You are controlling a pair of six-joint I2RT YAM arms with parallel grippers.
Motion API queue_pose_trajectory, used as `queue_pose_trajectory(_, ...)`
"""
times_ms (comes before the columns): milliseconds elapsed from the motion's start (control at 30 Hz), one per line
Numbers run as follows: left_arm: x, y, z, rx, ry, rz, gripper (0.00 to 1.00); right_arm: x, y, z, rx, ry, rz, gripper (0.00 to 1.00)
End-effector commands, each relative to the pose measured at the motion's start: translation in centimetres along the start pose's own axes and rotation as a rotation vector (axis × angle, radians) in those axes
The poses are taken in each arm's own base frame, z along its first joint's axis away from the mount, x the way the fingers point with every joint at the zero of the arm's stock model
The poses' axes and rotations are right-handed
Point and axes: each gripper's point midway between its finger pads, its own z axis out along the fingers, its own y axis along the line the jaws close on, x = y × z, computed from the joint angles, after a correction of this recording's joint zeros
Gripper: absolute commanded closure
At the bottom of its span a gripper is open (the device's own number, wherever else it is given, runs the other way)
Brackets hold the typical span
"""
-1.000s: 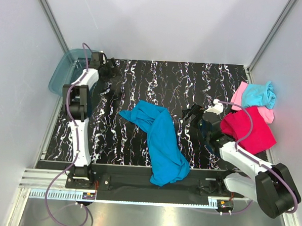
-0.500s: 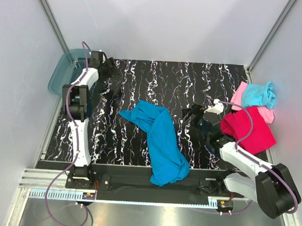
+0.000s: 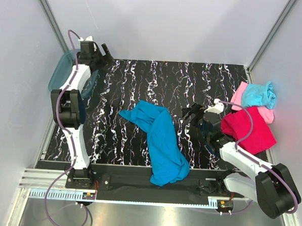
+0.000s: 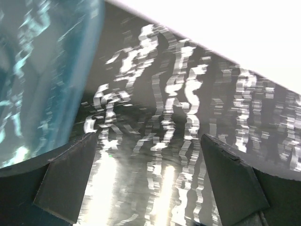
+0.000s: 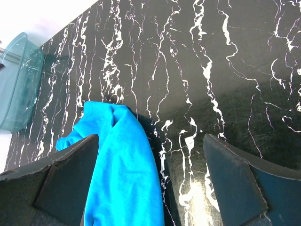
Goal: Fold and stack the t-shirts
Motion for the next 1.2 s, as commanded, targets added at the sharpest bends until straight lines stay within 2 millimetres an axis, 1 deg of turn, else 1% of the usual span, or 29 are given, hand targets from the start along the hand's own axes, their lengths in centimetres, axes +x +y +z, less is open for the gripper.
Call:
queue_pose_trajectory(0, -3.1, -8.1, -4.6, 0.173, -0.109, 0.066, 0.01, -0.6, 0.7, 0.0, -0.036, -0.024, -0.003, 0.0)
queue_pose_trajectory(33, -3.6, -9.6, -6.1, 0.199, -0.128, 0.069, 0.01, -0.7, 0.7, 0.0, -0.036, -0.026, -0.002, 0.0)
queue_pose_trajectory(100, -1.9, -12.5, -7.4, 0.234, -0.115, 0.081, 0.01, -0.6, 0.7, 0.0, -0.04, -0.024, -0.001, 0.0)
queue_pose_trajectory(133, -1.4, -13.8, -9.1, 0.254, -0.118, 0.087, 0.01, -0.5, 0.7, 0.1, -0.041, -0.02, -0.001, 0.0)
queue_pose_trajectory(167, 0.4, -16.3, -10.3, 0.278, -0.108, 0.113, 0.01, -0.5, 0.8, 0.1, -0.043, -0.018, 0.003, 0.0)
queue_pose_trajectory(200, 1.5, -17.5, -11.4, 0.289, -0.099, 0.121, 0.01, -0.5, 0.9, 0.1, -0.05, -0.016, 0.005, 0.0)
queue_pose_trajectory(233, 3.3, -18.2, -13.5, 0.298, -0.087, 0.126, 0.01, -0.4, 0.9, 0.1, -0.049, -0.013, 0.003, 0.0)
queue_pose_trajectory(267, 6.1, -20.5, -15.1, 0.323, -0.067, 0.145, 0.01, -0.3, 0.9, 0.2, -0.048, -0.009, 0.004, 0.0)
queue_pose_trajectory(300, 8.0, -21.4, -16.3, 0.336, -0.054, 0.133, 0.01, -0.2, 0.8, 0.2, -0.041, -0.006, 0.002, 0.0)
queue_pose_trajectory(333, 10.3, -20.5, -17.9, 0.309, -0.08, 0.131, 0.01, -0.3, 0.9, 0.4, -0.037, -0.004, -0.001, 0.0)
queue_pose_trajectory(367, 14.0, -22.5, -19.8, 0.361, -0.053, 0.151, 0.01, -0.2, 0.8, 0.5, -0.028, 0.004, -0.001, 0.0)
queue_pose_trajectory(400, 15.9, -22.5, -20.7, 0.36, -0.052, 0.162, 0.01, 0.3, 0.4, 0.5, -0.01, 0.028, -0.007, 0.0)
queue_pose_trajectory(433, 18.2, -20.4, -21.3, 0.308, -0.064, 0.173, 0.01, 0.2, 0.8, 0.8, -0.005, 0.042, -0.004, 0.0)
queue_pose_trajectory(467, 21.2, -20.8, -22.5, 0.331, -0.032, 0.205, 0.01, 0.4, 0.8, 0.9, 0.008, 0.062, 0.007, 0.0)
queue_pose_trajectory(500, 22.7, -19.8, -22.9, 0.314, -0.016, 0.196, 0.01, 1.4, 0.5, 0.7, 0.024, 0.122, 0.0, 0.0)
queue_pose_trajectory(533, 25.1, -17.3, -23.4, 0.283, 0.012, 0.207, 0.01, 1.2, 1.3, 0.7, 0.017, 0.143, 0.006, 0.0)
queue_pose_trajectory(567, 26.5, -16.4, -24.1, 0.27, 0.004, 0.21, 0.01, 1.6, 1.4, 0.4, 0.018, 0.168, 0.02, 0.0)
queue_pose_trajectory(600, 27.5, -15.3, -24.7, 0.26, 0.006, 0.185, 0.01, 2.4, 1.3, -0.1, 0.011, 0.213, 0.025, 0.0)
queue_pose_trajectory(633, 28.5, -13.1, -25.5, 0.251, -0.013, 0.182, 0.01, 2.5, 1.4, -0.7, -0.002, 0.218, 0.031, 0.0)
queue_pose_trajectory(667, 29.8, -13.0, -26.8, 0.286, -0.004, 0.178, 0.01, 2.6, 1.3, -1.1, -0.004, 0.221, 0.03, 0.0)
queue_pose_trajectory(733, 31.3, -11.7, -29.1, 0.353, -0.005, 0.17, 0.01, 2.6, 0.3, -2.1, 0.012, 0.209, 0.008, 0.0)
queue_pose_trajectory(800, 32.5, -11.4, -30.7, 0.417, 0.008, 0.166, 0.01, 2.3, -0.8, -2.6, 0.055, 0.195, -0.016, 0.0)
queue_pose_trajectory(833, 33.7, -11.1, -32.1, 0.482, 0.025, 0.177, 0.01, 1.8, -0.6, -2.9, 0.049, 0.186, -0.03, 0.01)
queue_pose_trajectory(867, 34.3, -11.0, -32.7, 0.509, 0.034, 0.187, 0.01, 2.3, -0.9, -3.3, 0.06, 0.215, -0.043, 0.0)
queue_pose_trajectory(933, 36.2, -10.1, -33.8, 0.56, 0.076, 0.215, 0.01, 1.8, 0.0, -3.5, 0.037, 0.22, -0.045, 0.0)
queue_pose_trajectory(1033, 38.8, -9.0, -34.3, 0.587, 0.134, 0.266, 0.01, 2.3, 1.2, -3.3, -0.002, 0.275, -0.04, 0.0)
queue_pose_trajectory(1100, 40.1, -8.2, -34.0, 0.571, 0.165, 0.3, 0.01, 3.5, 2.1, -3.0, -0.033, 0.347, -0.026, 0.0)
queue_pose_trajectory(1133, 40.7, -8.1, -34.1, 0.575, 0.179, 0.308, 0.01, 3.5, 3.1, -2.8, -0.06, 0.365, -0.017, 0.0)
queue_pose_trajectory(1167, 41.1, -8.0, -34.1, 0.573, 0.188, 0.321, 0.01, 4.6, 4.3, -3.2, -0.098, 0.41, -0.029, 0.0)
